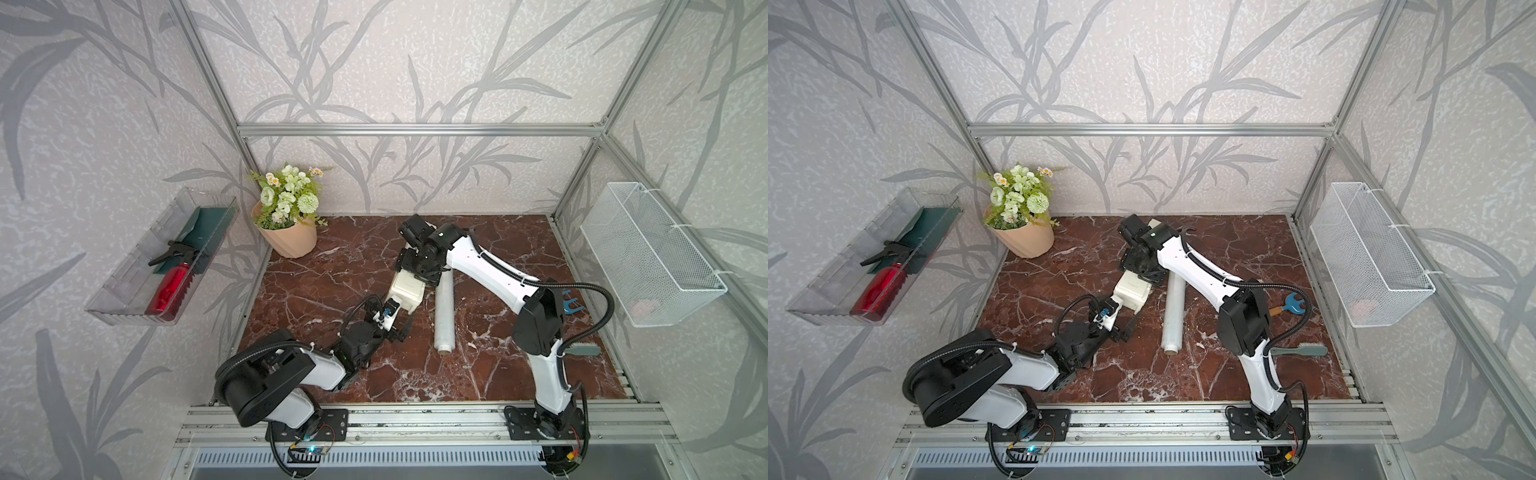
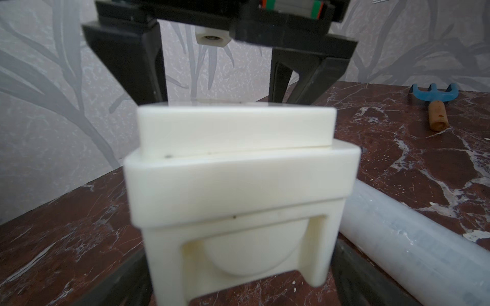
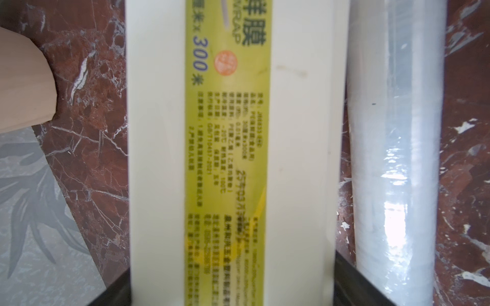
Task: Put plastic wrap rolls into dispensers
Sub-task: Open the lid of the plastic wrap cutting box.
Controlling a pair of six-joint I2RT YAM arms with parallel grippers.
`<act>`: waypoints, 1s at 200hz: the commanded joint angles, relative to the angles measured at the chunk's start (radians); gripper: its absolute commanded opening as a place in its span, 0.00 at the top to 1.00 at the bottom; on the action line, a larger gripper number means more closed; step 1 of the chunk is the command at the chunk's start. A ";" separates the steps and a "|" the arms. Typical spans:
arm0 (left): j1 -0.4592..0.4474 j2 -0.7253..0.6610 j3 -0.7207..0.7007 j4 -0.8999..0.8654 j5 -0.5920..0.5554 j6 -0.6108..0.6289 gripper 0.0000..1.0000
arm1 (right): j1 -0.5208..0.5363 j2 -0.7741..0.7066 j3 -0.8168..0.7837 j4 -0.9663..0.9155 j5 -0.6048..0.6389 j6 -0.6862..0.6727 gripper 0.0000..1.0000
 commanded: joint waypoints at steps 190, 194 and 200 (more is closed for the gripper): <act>-0.015 0.033 0.068 -0.020 -0.152 0.010 1.00 | -0.064 -0.018 0.139 -0.062 -0.108 -0.141 0.33; -0.015 0.030 0.071 -0.034 -0.156 0.005 1.00 | -0.069 -0.018 0.141 -0.064 -0.113 -0.146 0.33; -0.016 0.023 0.075 -0.054 -0.160 0.002 1.00 | -0.074 -0.017 0.146 -0.067 -0.120 -0.151 0.34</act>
